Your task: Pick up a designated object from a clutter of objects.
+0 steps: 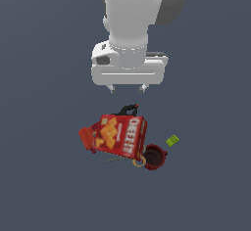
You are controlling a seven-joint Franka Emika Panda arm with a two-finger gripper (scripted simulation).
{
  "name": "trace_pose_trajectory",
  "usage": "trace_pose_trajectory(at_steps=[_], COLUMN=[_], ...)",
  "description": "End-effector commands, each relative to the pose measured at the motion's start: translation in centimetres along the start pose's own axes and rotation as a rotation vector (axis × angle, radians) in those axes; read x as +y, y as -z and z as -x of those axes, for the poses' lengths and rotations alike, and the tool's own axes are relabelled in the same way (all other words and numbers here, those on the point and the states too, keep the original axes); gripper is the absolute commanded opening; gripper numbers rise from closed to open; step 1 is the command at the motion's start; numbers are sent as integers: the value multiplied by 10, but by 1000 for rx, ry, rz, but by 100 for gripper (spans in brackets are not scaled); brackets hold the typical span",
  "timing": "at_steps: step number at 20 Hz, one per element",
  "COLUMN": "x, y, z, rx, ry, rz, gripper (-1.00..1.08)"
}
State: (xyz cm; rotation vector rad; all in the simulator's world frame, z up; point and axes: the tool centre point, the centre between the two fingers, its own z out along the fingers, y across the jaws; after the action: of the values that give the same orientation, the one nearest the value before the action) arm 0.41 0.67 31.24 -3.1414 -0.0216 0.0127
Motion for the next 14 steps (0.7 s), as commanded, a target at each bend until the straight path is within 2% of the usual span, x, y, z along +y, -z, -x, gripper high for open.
trace_pose_trajectory(at_steps=[1,6,14], x=[0,-1,-4], y=[0,9,3], z=[0,-4,-9], rx=[0,20,23], ry=[0,-14,18], rz=[0,-8,1], gripper=[28,28,28])
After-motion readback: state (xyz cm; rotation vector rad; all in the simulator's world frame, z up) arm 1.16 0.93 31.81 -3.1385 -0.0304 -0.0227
